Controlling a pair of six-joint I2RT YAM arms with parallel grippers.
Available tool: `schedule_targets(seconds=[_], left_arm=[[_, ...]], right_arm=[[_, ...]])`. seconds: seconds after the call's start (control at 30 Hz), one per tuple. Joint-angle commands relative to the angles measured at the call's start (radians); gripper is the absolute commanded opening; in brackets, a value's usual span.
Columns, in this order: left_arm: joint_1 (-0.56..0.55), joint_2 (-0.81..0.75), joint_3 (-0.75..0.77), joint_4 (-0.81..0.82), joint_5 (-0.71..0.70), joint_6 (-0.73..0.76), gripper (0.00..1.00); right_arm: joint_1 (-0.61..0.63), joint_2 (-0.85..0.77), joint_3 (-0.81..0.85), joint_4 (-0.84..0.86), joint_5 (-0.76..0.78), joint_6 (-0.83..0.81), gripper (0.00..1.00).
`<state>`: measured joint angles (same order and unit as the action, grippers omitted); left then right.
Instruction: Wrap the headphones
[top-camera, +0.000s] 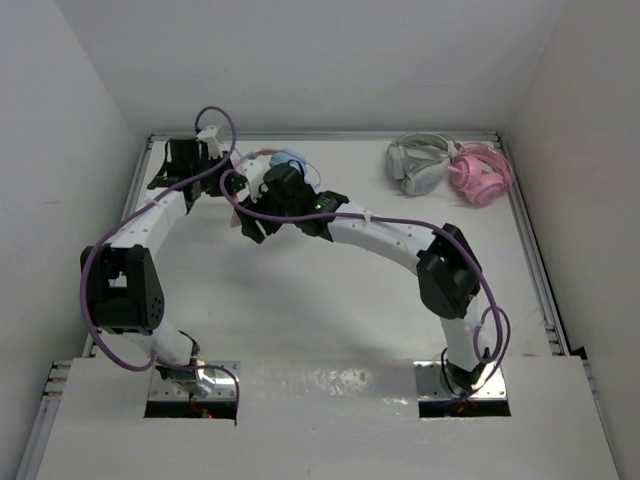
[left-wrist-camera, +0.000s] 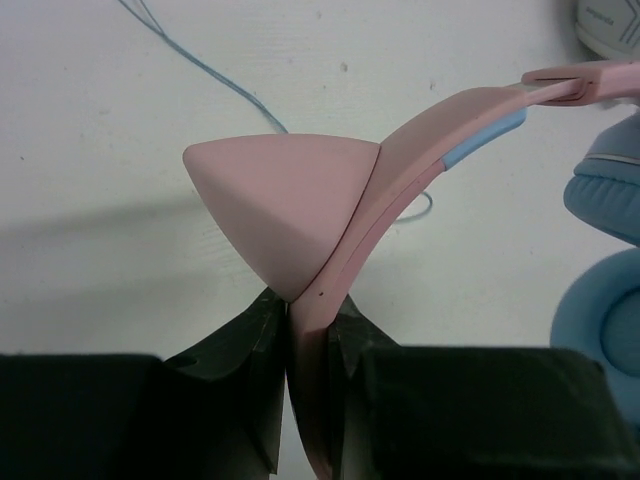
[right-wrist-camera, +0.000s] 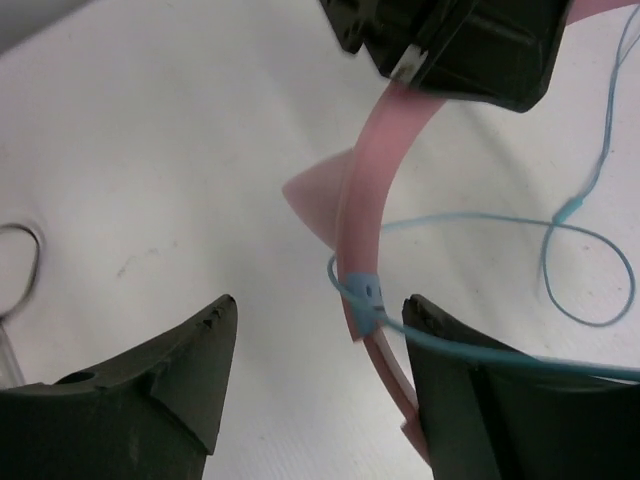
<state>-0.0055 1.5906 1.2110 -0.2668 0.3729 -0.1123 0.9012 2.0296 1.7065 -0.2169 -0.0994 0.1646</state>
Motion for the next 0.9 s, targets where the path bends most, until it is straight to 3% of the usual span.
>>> schedule_targets(seconds=[0.0, 0.1, 0.23, 0.5, 0.63, 0.73, 0.77, 0.8, 0.87], left_arm=[[0.038, -0.060, 0.085, 0.077, 0.029, -0.047, 0.00], [0.041, -0.060, 0.117, 0.067, 0.021, -0.036, 0.00], [0.041, -0.058, 0.176, 0.032, 0.015, -0.009, 0.00], [0.041, -0.037, 0.219, 0.001, -0.002, 0.013, 0.00], [0.044, -0.031, 0.229, -0.006, 0.003, 0.014, 0.00], [0.050, -0.029, 0.246, -0.026, 0.032, 0.014, 0.00], [0.050, -0.032, 0.249, -0.037, 0.046, 0.016, 0.00], [0.050, -0.038, 0.254, -0.041, 0.053, 0.017, 0.00], [0.050, -0.050, 0.262, -0.057, 0.078, 0.014, 0.00]], right_arm=[[0.008, -0.084, -0.152, 0.008, -0.046, -0.089, 0.68], [0.011, -0.161, -0.313, 0.094, -0.112, -0.198, 0.72], [0.011, -0.304, -0.644, 0.374, -0.181, -0.292, 0.80], [-0.005, -0.477, -0.893, 0.617, -0.362, -0.338, 0.81], [-0.008, -0.589, -1.040, 0.711, -0.364, -0.329, 0.81], [-0.051, -0.658, -1.158, 0.851, -0.323, -0.257, 0.80], [-0.115, -0.658, -1.183, 0.905, -0.326, -0.217, 0.79], [-0.158, -0.625, -1.203, 1.039, -0.344, -0.176, 0.78], [-0.293, -0.500, -1.196, 1.265, -0.393, 0.075, 0.79]])
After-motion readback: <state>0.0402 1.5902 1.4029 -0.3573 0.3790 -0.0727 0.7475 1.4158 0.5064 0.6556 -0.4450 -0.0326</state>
